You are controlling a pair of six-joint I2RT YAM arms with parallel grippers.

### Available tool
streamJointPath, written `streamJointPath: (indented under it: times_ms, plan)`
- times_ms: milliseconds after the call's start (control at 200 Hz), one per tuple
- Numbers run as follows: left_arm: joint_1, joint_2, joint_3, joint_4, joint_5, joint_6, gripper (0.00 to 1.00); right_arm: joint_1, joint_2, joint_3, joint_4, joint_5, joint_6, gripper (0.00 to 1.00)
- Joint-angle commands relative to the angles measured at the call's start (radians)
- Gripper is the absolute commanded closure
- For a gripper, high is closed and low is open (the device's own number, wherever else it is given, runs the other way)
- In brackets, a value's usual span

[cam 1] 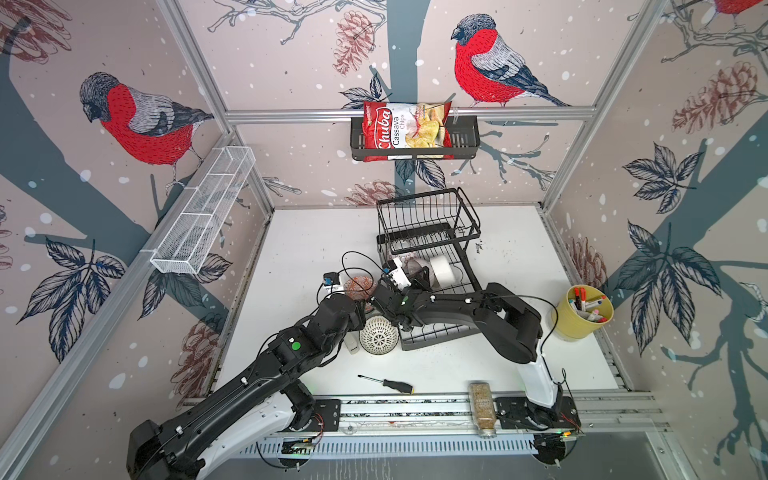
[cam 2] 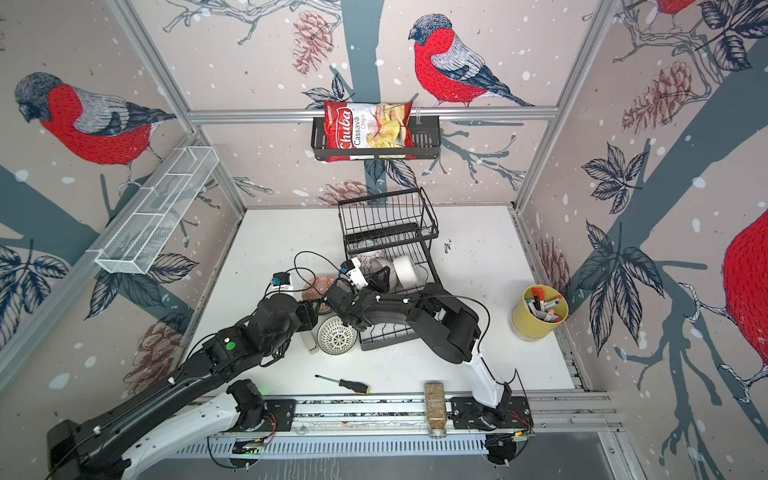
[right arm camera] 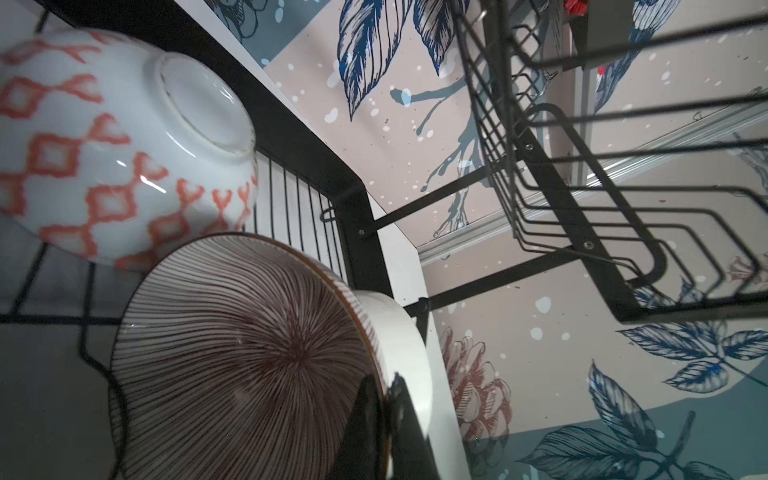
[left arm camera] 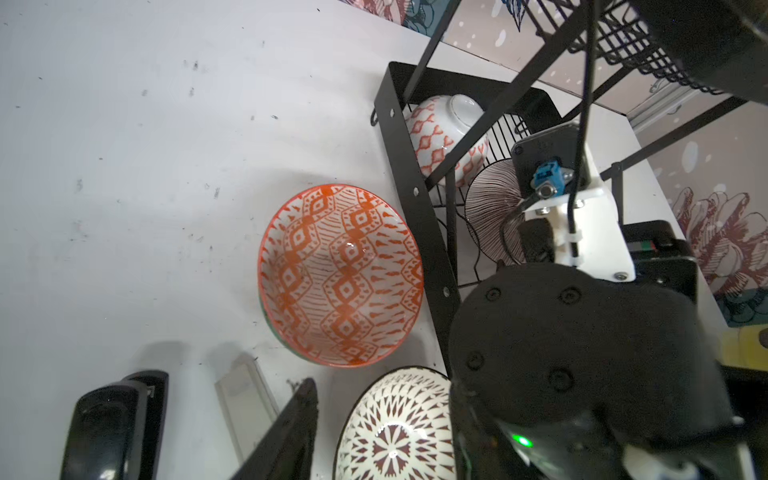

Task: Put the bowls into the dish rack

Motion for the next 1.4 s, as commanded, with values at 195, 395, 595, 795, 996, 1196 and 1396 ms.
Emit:
streamJointPath:
  times_ms: [195, 395, 595, 795, 996, 1196, 1396]
  plan:
    - [0.004, -0.019, 0.004, 0.06, 0.055, 0.004, 0.49, 0.013, 0.065, 0.031, -0.027, -0.161, -0.05, 1.0]
    - [0.008, -0.022, 0.004, 0.06, 0.054, 0.005, 0.49, 0.024, 0.085, 0.074, -0.079, -0.179, -0.017, 0.82]
    - [0.011, -0.017, 0.003, 0.059, 0.058, 0.007, 0.48, 0.028, 0.089, 0.1, -0.119, -0.181, 0.017, 0.7]
    - [0.013, -0.019, -0.001, 0.062, 0.059, 0.005, 0.47, 0.03, 0.069, 0.104, -0.135, -0.206, 0.036, 0.52]
    - [0.014, -0.021, -0.003, 0.059, 0.058, 0.002, 0.43, 0.031, 0.018, 0.098, -0.127, -0.253, 0.039, 0.3]
    - [0.017, -0.028, -0.004, 0.052, 0.053, -0.003, 0.37, 0.032, -0.021, 0.093, -0.121, -0.275, 0.032, 0.22]
    - [0.02, -0.044, -0.007, 0.045, 0.045, -0.008, 0.35, 0.03, -0.075, 0.064, -0.108, -0.301, 0.041, 0.17]
